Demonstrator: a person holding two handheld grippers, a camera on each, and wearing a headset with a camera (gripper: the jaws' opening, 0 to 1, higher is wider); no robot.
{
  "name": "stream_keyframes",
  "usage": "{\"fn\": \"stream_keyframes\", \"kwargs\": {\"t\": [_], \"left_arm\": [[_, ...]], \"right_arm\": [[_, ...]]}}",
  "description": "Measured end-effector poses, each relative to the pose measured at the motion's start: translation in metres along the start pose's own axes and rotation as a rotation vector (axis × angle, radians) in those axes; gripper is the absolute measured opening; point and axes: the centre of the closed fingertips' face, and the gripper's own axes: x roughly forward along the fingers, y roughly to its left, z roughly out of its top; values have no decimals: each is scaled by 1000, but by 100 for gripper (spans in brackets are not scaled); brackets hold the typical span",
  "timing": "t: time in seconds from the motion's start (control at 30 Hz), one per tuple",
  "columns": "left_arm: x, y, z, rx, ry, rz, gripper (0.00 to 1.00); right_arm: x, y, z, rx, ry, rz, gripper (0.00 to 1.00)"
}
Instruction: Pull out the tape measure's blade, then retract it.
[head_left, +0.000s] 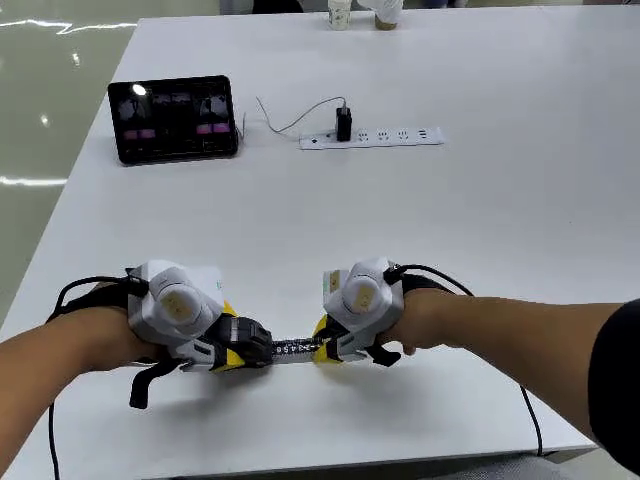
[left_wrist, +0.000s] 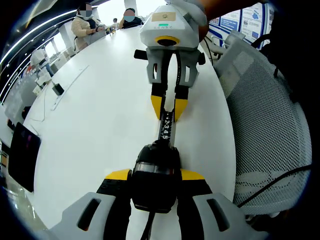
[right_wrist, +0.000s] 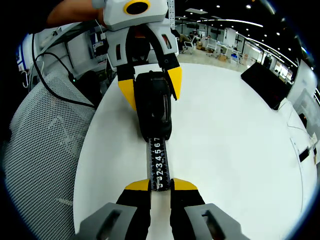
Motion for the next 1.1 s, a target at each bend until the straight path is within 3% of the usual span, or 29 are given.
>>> {"fn": "stream_keyframes", "kwargs": {"t": [1.1], "left_arm": [[0,-2,0,-8,2,10,29]], "right_arm": [[-10,1,-14,-5,7,13,11]]}}
